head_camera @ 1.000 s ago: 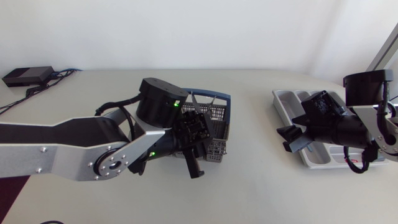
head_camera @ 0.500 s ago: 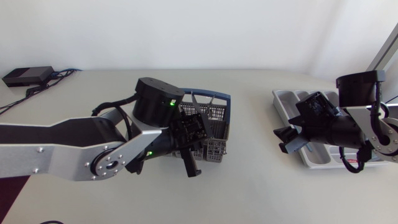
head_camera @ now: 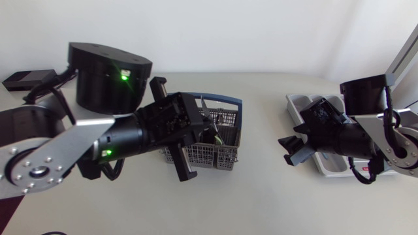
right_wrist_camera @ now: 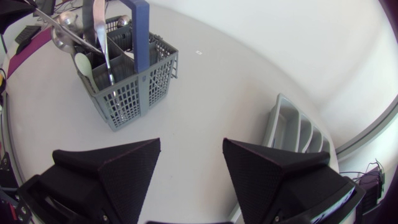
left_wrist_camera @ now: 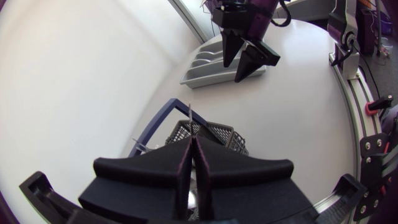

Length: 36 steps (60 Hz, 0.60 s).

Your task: Sort the cutlery from the basket into the organizer compartments.

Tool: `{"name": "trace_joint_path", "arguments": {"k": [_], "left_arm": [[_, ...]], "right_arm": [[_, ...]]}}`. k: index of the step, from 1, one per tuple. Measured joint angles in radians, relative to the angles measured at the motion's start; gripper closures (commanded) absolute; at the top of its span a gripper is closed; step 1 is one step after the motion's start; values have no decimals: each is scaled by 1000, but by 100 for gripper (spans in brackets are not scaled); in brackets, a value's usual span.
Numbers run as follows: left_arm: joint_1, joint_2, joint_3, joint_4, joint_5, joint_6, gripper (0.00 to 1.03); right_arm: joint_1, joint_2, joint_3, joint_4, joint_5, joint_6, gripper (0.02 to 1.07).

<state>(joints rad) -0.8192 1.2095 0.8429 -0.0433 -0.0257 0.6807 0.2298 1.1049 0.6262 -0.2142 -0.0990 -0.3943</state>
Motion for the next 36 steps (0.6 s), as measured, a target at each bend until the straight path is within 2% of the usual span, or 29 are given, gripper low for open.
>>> {"name": "trace_joint_path", "arguments": {"k": [14,30,36], "left_arm": [[11,-113,58,-81,56,-79,100],[101,-162,175,-190,198,-213,100],[133,-169,205,-229,263,-269,100]], "right_arm": [[69,-84,1,-55,-2,13,34],[216,-216,26,-110,-11,27,31],[245,-235,48,-132,-60,31,31]]}}
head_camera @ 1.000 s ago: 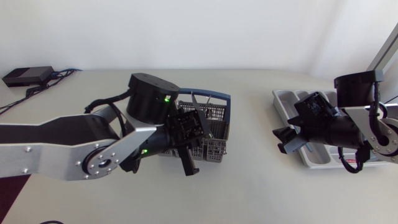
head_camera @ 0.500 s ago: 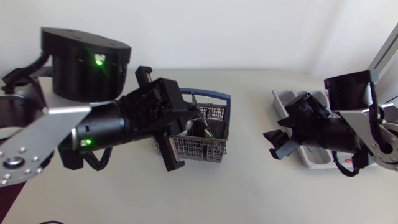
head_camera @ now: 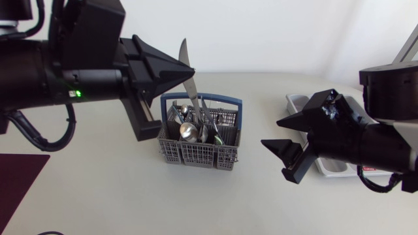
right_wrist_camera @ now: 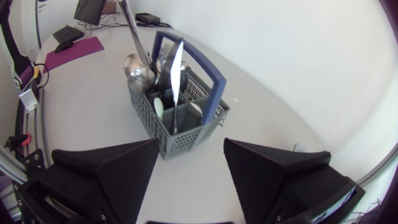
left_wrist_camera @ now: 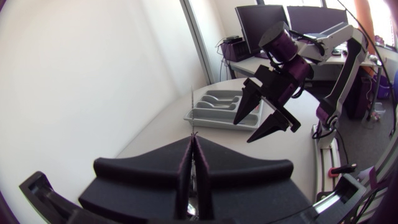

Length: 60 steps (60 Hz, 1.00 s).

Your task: Sort the cutlery from the basket into the organizer compartments.

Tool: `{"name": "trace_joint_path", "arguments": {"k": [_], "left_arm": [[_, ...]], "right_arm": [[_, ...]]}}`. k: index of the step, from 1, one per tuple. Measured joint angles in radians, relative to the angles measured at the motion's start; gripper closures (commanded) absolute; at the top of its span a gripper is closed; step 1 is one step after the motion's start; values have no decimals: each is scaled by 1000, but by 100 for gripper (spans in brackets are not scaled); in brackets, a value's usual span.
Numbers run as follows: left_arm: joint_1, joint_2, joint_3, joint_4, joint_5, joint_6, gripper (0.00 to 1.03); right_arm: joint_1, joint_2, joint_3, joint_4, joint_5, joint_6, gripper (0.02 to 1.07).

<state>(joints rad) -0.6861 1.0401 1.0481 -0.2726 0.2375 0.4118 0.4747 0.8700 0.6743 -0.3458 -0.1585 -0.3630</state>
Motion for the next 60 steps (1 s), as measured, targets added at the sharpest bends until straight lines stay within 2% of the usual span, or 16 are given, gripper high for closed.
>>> {"name": "trace_joint_path", "arguments": {"k": [9,25,36,46,60], "left_arm": [[27,-2,30,-23,79,-87,100],[63,17,57,-26,164,-187,100],[89,55,86,-29,267,-267,100],[92,80,87,-37,333,-317,100],[90,87,86,-34,363,-346,100]], "right_arm": [[29,-34,29,-19,-80,20,31],[96,-26,52,-17,-117,51,31],[101,-15,67,-14,-216,89,31],[101,27,95,32,-269,121,31],[113,105,138,67,-317,160,31]]}}
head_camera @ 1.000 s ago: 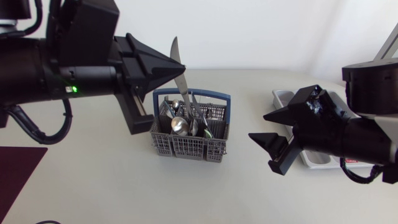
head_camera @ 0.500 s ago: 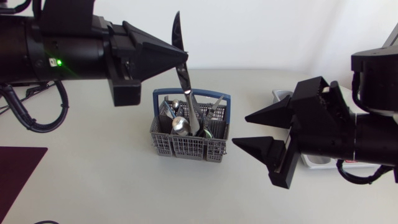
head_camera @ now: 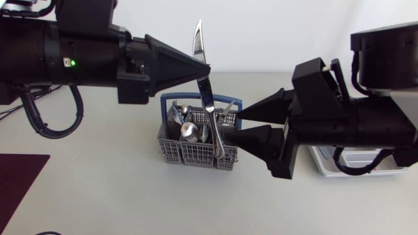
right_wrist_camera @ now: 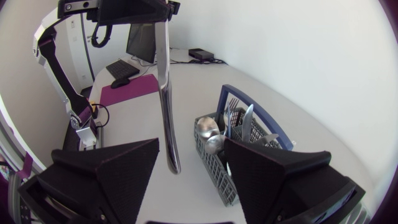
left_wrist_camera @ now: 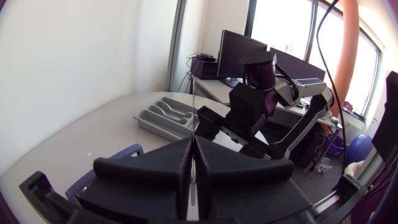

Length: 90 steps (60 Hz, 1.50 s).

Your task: Sort the cutlery from the basket into the organizer compartments.

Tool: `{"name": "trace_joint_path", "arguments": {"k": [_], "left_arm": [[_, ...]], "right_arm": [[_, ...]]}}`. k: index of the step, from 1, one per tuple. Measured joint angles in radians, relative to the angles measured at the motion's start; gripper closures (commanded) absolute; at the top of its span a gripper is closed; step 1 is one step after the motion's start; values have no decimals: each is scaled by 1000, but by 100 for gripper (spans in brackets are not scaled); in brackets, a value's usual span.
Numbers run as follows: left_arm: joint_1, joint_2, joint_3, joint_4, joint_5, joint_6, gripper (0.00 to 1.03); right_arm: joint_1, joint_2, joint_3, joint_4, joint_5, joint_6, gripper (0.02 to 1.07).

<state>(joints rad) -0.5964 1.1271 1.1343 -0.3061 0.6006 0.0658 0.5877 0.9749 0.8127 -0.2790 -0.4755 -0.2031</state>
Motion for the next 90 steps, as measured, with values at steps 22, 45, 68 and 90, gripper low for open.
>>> {"name": "trace_joint_path", "arguments": {"k": [22,45,68,90], "left_arm": [[-10,45,-2,59,21,-33,100],[-18,56,-11,79,24,-40,100],[-8,68,-23,123,27,-67,61],[80,76,-10,186,-129,-91,39]], "right_arm": [[17,88,42,14,-26,19,38],[26,117,63,14,-74,21,99],[15,132,64,-3,-104,21,101],[-149,87,62,-126,-100,-4,101]]}}
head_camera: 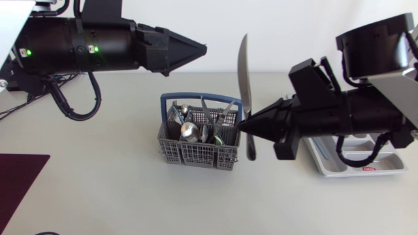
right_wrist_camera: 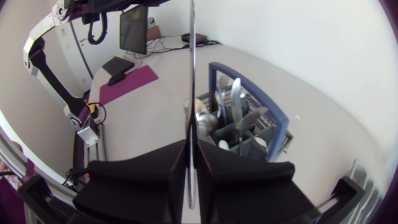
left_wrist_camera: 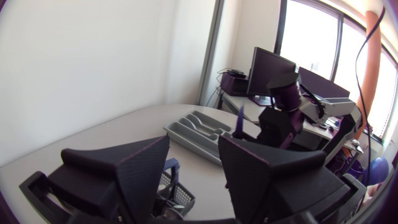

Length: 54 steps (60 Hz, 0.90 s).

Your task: Sort the cutlery from the basket into the organizer compartments.

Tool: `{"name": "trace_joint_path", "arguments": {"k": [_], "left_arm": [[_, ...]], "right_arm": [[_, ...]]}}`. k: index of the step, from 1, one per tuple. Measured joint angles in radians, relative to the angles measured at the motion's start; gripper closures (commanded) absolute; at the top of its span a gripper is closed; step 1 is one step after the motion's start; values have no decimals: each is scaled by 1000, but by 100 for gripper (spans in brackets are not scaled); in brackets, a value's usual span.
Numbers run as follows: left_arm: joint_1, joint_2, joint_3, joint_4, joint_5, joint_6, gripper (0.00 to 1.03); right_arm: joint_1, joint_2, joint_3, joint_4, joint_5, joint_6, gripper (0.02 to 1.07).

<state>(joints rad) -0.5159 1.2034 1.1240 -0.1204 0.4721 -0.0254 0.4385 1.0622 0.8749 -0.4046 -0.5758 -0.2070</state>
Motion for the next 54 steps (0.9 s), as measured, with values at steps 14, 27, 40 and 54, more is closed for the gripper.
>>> {"name": "trace_joint_path", "arguments": {"k": [14,27,40,54], "left_arm": [[-73,64,3,-46,-246,121,43],[-228,136,3,-70,-436,262,43],[-303,241,3,-69,-585,388,43],[-304,280,-28,35,-665,484,43]], "right_arm": [[-267,-43,-23,-56,-1,-95,101],[-518,-22,-41,-65,-1,-201,101],[-772,93,-38,-69,-48,-312,101],[-929,207,5,-69,-79,-387,101]]}}
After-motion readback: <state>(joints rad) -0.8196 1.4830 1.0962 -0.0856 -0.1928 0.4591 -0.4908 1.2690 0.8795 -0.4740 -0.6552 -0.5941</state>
